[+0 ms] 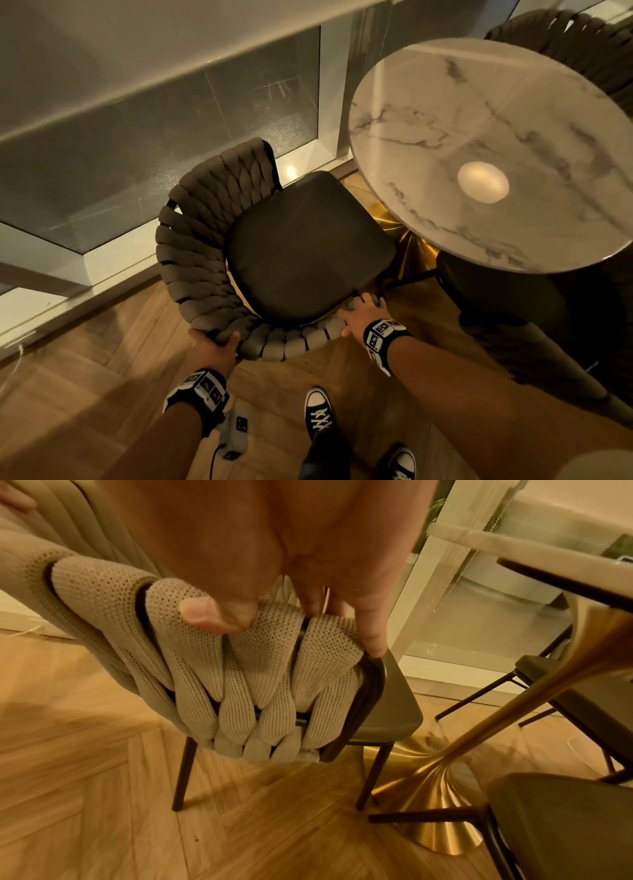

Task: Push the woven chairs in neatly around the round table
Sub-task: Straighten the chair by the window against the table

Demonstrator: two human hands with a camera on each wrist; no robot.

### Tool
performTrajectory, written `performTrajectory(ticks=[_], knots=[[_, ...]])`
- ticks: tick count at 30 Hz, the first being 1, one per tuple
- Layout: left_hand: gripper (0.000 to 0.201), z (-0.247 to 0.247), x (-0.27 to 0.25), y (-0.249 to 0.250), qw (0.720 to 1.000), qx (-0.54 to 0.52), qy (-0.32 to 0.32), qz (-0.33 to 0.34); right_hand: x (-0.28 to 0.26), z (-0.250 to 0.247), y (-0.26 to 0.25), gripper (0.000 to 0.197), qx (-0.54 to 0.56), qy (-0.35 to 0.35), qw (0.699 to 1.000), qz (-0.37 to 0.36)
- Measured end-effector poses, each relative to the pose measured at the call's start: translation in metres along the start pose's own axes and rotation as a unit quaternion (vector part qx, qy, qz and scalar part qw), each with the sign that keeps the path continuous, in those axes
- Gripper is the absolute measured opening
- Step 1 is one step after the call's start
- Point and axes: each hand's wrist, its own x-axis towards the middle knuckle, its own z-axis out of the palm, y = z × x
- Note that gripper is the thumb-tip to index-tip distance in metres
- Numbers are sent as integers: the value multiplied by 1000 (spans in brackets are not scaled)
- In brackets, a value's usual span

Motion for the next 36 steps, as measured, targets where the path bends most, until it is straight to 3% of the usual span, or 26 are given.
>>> performTrajectory(ticks=[6, 14, 17, 24, 32, 36], knots=[[64, 0, -57, 39, 999, -39, 10, 31, -2, 2, 10, 44, 3, -24, 1000, 10], [91, 12, -26, 13, 998, -41, 2, 36, 4, -3, 20, 46, -14, -27, 1000, 8], [105, 20, -38, 21, 999, -37, 4, 34, 7, -8, 28, 46, -32, -34, 999, 11], [68, 31, -76, 45, 996, -69, 1, 52, 8, -9, 42, 50, -48, -42, 998, 21], [73, 41, -85, 39, 997, -54, -11, 55, 3, -3, 58, 47, -52, -46, 997, 26], [75, 49, -92, 55, 995, -36, -20, 94, 4, -4, 70, 51, -49, -51, 997, 38]])
